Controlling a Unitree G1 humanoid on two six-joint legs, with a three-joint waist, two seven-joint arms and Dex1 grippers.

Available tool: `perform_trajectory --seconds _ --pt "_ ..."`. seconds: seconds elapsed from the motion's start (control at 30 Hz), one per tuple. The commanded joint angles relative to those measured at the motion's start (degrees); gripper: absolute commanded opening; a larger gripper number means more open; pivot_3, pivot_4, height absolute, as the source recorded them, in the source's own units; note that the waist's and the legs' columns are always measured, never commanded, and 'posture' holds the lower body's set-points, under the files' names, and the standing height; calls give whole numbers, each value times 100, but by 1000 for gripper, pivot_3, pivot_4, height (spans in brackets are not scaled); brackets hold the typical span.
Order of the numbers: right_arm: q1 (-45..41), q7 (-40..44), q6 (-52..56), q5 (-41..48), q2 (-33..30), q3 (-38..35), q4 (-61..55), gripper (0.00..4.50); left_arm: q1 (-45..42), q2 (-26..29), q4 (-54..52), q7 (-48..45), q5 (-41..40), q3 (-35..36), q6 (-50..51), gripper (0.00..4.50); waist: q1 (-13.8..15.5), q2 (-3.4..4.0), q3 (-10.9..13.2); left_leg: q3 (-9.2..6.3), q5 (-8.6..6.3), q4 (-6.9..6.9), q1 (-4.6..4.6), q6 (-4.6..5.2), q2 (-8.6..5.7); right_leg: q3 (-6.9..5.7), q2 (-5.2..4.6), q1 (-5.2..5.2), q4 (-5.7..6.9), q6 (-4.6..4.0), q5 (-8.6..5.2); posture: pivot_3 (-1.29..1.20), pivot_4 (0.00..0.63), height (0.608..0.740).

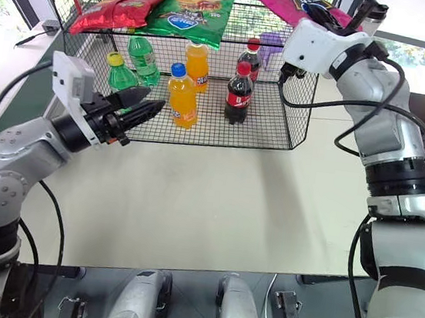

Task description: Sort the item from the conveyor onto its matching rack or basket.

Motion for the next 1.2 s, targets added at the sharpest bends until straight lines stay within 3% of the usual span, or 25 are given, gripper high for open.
perform_trajectory --seconds 0.03,0.3,0.57,0.87,1.03,1.2 --pt "-431 -313 54 -444 307 189 466 0 61 -10 -226 88 95 40 -182 2191 -2 0 0 -1 0 0 1 0 0 0 0 1 0 0 0 0 150 740" --pt "-1135 -852 1681 -735 1435 157 1403 0 161 -128 -123 203 297 -18 -373 2191 32 0 0 1 0 -2 -2 0 0 5 -1 1 1 1 1 0 150 740" --pt "-1007 -1199 2319 -1071 1178 245 1144 0 258 -307 -117 231 453 -129 -499 2191 47 0 0 -1 0 4 -10 0 -10 5 -8 4 -5 -1 0 0 150 740" --pt "-316 -666 2707 -1145 1119 287 -178 0 230 -408 12 131 554 -217 -589 2191 11 0 0 -6 0 -2 -6 1 -6 5 0 1 -1 4 2 0 150 740" --pt "-300 -797 2680 -1386 937 308 -165 0 240 -442 48 110 584 -264 -626 2191 33 0 0 -5 0 2 -9 0 -8 4 -3 2 -3 4 2 0 150 740" --pt "-511 -689 2493 -1371 1284 504 314 0 177 -487 177 71 668 -293 -687 2191 -11 0 0 -5 0 1 -6 0 -7 5 -1 2 -3 3 2 0 150 740"
